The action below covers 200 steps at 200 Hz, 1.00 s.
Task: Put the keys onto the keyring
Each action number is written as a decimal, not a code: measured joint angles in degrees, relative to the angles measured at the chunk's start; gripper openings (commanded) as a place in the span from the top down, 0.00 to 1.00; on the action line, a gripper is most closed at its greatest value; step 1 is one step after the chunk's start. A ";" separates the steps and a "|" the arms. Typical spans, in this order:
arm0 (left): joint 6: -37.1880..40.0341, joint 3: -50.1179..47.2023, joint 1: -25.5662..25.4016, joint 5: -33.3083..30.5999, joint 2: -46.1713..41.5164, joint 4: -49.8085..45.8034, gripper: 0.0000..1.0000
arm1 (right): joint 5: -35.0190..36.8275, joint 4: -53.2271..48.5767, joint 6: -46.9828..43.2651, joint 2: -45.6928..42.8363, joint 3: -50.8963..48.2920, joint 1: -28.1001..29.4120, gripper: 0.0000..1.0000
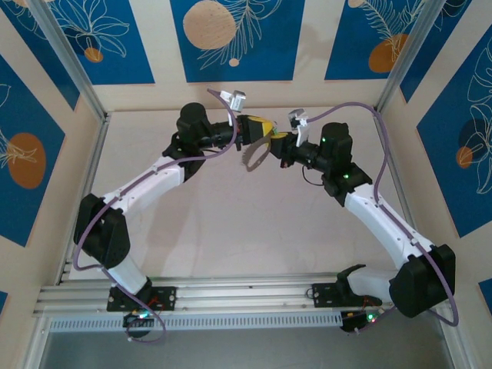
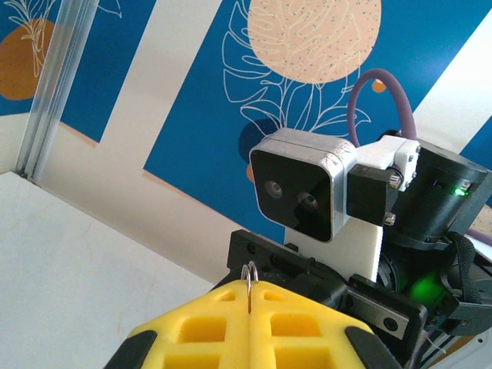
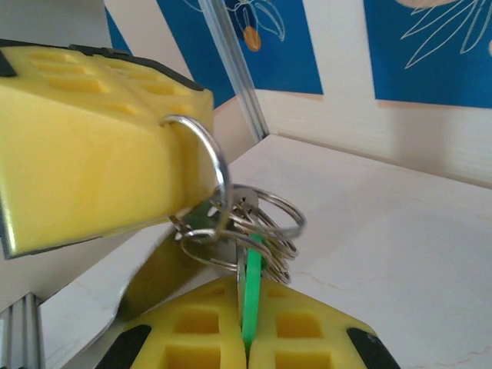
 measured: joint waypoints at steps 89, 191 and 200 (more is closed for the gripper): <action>-1.27 -0.61 -0.15 -0.98 0.00 2.05 1.00 | -4.55 -1.75 -0.33 1.33 1.70 -0.74 0.94; -7.63 -6.23 -1.62 -9.70 0.02 12.87 1.00 | -9.68 -3.23 3.98 -7.30 -2.05 -9.33 0.60; -8.09 -6.67 -1.70 -10.78 0.02 13.86 1.00 | -10.03 -2.95 5.27 -8.48 -2.60 -10.47 0.60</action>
